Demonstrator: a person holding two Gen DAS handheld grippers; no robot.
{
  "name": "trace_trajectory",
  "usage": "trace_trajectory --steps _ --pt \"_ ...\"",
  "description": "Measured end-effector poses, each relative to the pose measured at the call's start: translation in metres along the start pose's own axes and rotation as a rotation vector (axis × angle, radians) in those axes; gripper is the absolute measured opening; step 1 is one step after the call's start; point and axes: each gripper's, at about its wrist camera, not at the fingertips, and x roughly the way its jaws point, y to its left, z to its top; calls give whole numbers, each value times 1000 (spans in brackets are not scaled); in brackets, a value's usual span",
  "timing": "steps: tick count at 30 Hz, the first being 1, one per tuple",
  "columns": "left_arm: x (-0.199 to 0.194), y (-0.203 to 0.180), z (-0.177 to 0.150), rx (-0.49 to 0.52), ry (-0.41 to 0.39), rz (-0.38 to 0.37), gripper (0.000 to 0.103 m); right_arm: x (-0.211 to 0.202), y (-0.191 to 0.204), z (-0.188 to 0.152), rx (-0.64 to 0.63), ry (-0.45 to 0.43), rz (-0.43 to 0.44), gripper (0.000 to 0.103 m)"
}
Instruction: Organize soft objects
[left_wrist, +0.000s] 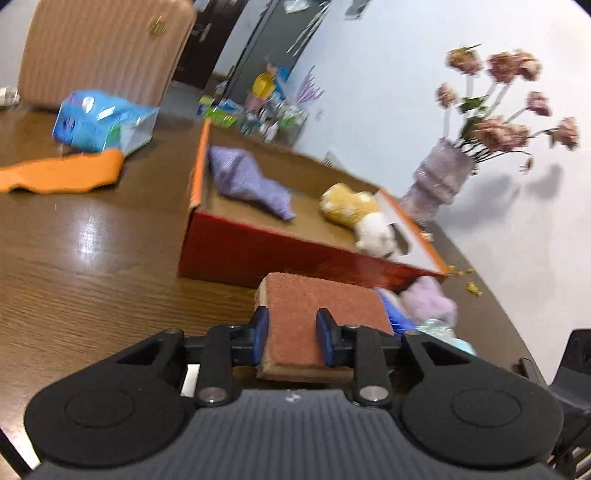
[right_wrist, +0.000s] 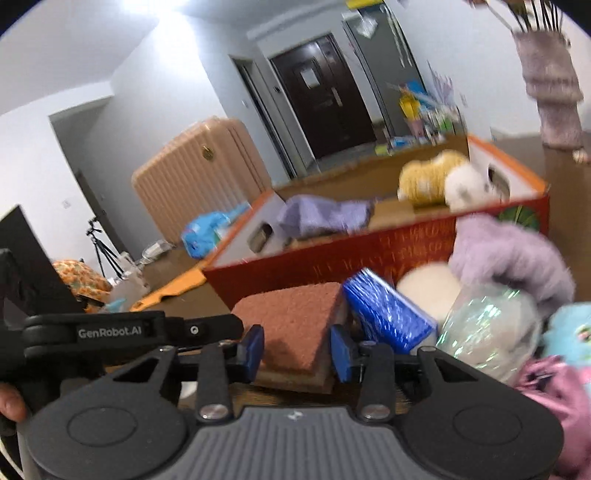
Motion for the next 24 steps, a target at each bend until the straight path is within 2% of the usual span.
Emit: trace_trajectory --steps 6,10,15,21,24 --pt "-36 -27 -15 39 -47 6 28 -44 8 -6 -24 -35 51 39" --pt "-57 -38 -40 46 -51 25 29 -58 14 -21 -59 10 68 39" --pt "-76 -40 -73 33 -17 4 29 -82 11 -42 -66 91 92 39" --pt "-80 -42 -104 54 60 25 35 -94 4 -68 -25 103 114 42" --pt "-79 -35 -114 9 82 20 41 -99 0 -72 -14 94 121 42"
